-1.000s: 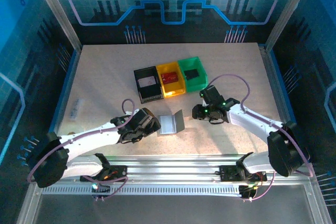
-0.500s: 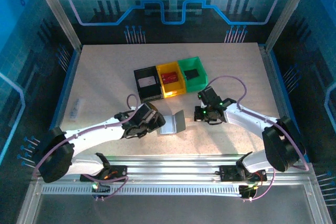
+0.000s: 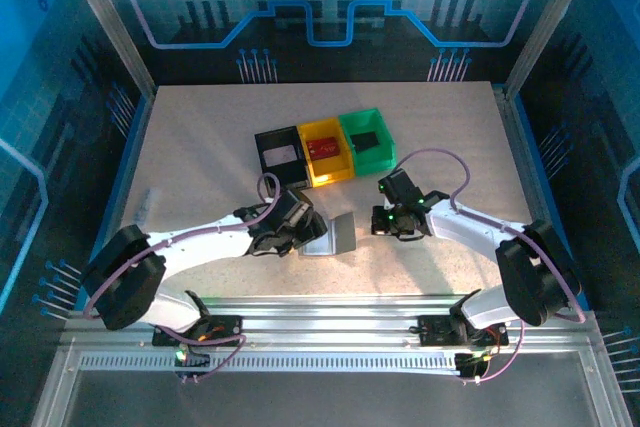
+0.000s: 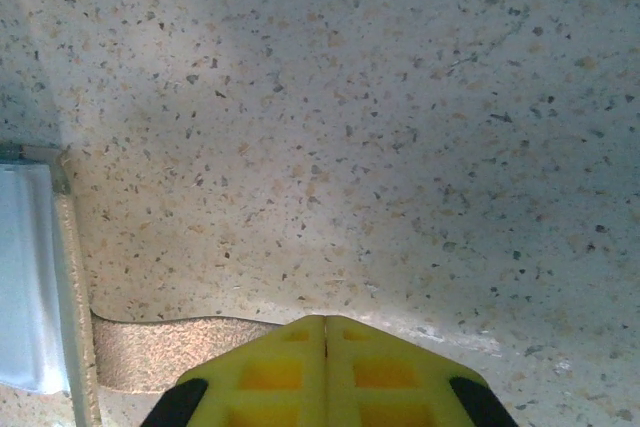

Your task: Take the credit cards out of the card holder

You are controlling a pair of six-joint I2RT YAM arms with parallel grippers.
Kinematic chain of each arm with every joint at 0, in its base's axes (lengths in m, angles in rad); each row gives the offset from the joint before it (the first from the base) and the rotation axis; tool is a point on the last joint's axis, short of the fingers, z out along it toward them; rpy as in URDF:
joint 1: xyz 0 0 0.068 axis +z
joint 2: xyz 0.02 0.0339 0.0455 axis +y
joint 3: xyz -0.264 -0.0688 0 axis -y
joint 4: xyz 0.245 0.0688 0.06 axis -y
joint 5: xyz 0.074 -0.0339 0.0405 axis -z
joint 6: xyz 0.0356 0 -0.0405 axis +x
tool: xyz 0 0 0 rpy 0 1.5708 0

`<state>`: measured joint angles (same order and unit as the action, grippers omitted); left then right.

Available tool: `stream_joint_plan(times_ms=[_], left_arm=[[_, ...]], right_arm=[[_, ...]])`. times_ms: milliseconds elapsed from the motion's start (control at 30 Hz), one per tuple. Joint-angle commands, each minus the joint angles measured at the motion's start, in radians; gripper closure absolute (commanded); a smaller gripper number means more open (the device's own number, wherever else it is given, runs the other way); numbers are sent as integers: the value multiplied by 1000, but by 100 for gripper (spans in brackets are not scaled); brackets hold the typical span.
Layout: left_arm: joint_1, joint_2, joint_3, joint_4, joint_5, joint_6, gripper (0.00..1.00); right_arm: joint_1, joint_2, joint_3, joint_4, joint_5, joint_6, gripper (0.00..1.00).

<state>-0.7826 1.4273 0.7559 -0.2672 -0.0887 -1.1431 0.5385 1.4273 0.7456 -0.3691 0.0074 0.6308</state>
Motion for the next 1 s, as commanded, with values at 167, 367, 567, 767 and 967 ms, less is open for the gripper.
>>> stream_joint_plan(times_ms=[167, 367, 567, 767, 967], left_arm=[[1, 60, 50, 35, 20, 51, 26], [1, 88, 64, 29, 12, 78, 28], [2, 109, 82, 39, 20, 95, 29], [2, 131, 82, 54, 36, 101, 30], [1, 130, 78, 35, 20, 123, 30]], right_arm=[[-19, 5, -21, 16, -13, 3, 100], [-22, -13, -26, 22, -25, 3, 100], [-23, -15, -31, 37, -41, 4, 100], [-22, -16, -34, 48, -50, 7, 100], [-24, -19, -38, 50, -52, 4, 100]])
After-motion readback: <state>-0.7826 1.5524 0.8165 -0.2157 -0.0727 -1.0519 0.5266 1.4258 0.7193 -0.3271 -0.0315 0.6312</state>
